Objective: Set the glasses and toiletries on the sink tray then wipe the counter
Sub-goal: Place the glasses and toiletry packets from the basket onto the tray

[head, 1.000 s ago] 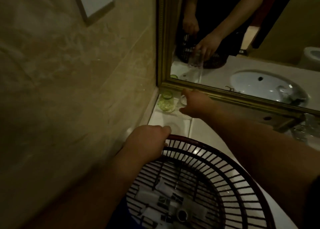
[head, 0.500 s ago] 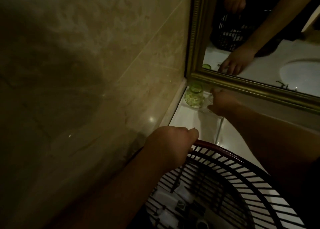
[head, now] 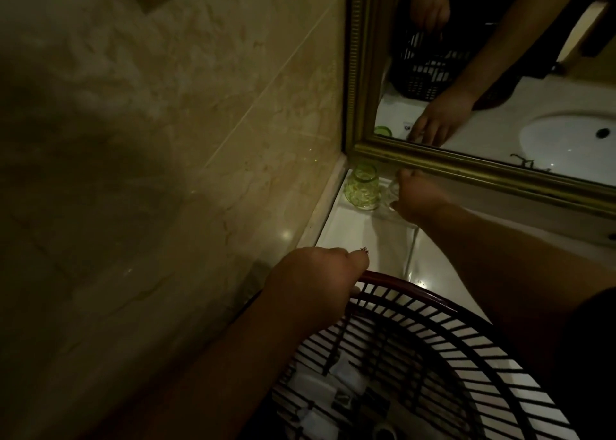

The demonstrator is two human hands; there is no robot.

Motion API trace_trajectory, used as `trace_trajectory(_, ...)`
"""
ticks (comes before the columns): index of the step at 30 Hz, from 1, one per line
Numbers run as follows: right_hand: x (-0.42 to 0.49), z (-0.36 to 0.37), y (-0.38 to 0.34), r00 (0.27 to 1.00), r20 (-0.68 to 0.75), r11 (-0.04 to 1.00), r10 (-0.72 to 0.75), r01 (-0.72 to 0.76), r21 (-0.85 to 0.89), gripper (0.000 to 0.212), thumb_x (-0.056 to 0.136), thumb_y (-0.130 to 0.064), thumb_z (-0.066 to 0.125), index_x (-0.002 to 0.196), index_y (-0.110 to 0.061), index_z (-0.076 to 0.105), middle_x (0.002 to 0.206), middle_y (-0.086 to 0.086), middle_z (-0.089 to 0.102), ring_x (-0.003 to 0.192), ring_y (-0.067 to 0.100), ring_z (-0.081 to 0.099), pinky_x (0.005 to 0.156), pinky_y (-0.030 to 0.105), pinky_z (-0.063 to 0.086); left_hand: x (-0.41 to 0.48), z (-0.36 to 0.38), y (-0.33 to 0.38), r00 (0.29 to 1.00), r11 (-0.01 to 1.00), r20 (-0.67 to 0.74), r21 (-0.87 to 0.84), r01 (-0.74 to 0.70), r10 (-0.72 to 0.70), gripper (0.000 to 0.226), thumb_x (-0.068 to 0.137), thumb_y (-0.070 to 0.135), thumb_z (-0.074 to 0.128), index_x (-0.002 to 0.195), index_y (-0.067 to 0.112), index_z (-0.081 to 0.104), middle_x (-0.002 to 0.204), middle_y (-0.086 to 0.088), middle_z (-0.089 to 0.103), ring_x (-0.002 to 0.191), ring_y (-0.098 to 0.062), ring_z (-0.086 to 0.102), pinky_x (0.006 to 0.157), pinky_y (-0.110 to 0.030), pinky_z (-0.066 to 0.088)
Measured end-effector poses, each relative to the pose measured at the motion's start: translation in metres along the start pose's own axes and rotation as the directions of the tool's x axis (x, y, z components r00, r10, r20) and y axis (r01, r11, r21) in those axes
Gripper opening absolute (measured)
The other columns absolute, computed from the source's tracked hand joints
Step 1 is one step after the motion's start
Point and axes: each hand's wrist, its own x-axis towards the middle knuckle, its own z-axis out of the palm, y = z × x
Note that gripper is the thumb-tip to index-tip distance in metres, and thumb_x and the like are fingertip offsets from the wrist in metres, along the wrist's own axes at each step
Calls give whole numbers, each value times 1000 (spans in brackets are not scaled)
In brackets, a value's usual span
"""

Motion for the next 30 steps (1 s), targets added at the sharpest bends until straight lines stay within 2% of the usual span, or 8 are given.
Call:
trace_trajectory(8, -5, -1, 0, 999, -48, 999, 2, -4, -45, 64, 87, -17, 74, 144, -14, 44, 137, 22, 46, 117, 44, 58, 94, 47, 53, 0, 4, -2, 1000, 1000, 5, 8, -15, 15, 44, 77, 26, 83, 102, 23, 47, 71, 4, 62, 54, -19, 58, 52, -23, 26)
trace_trajectory(11, -12, -11, -2, 999, -44, 997, -14, 10, -81, 65, 89, -20, 72, 147, -17, 43, 138, 21, 46, 115, 43, 60, 91, 47, 54, 1, 7, -4, 1000, 1000, 10, 27, -9, 9, 43, 77, 27, 81, 101, 25, 45, 70, 4, 61, 53, -19, 57, 51, -24, 25)
trace_trajectory(15, -36, -36, -10, 997, -66, 989, -42, 32, -144, 57, 89, -30, 71, 140, -18, 49, 133, 17, 52, 110, 40, 62, 83, 43, 54, 4, 10, -6, 997, 998, 74, 68, -12, 7, 36, 86, 36, 72, 98, 30, 39, 76, 4, 60, 59, -19, 59, 50, -27, 29)
trace_trajectory(21, -109, -65, -29, 979, -150, 979, -139, 114, -168, 52, 88, -44, 70, 132, -21, 57, 127, 11, 61, 110, 32, 62, 83, 39, 53, 3, 11, -3, 998, 990, 64, 139, -26, 17, 31, 78, 40, 74, 86, 29, 45, 68, 4, 58, 53, -17, 58, 45, -27, 31)
trace_trajectory(26, -184, -82, -45, 944, -258, 976, -207, 181, -121, 37, 87, -42, 69, 117, -22, 63, 116, 6, 64, 97, 28, 63, 76, 40, 56, 4, 11, -4, 996, 994, 84, 109, -3, -6, 28, 81, 39, 71, 90, 26, 47, 76, 1, 63, 64, -24, 62, 50, -30, 33)
trace_trajectory(30, -249, -81, -60, 904, -304, 953, -299, 270, -135, 20, 89, -42, 61, 90, -22, 60, 87, 0, 61, 77, 22, 58, 59, 35, 51, 4, 13, -5, 997, 993, 79, 120, 2, -11, 29, 84, 40, 72, 94, 24, 50, 80, -3, 65, 67, -28, 63, 51, -31, 33)
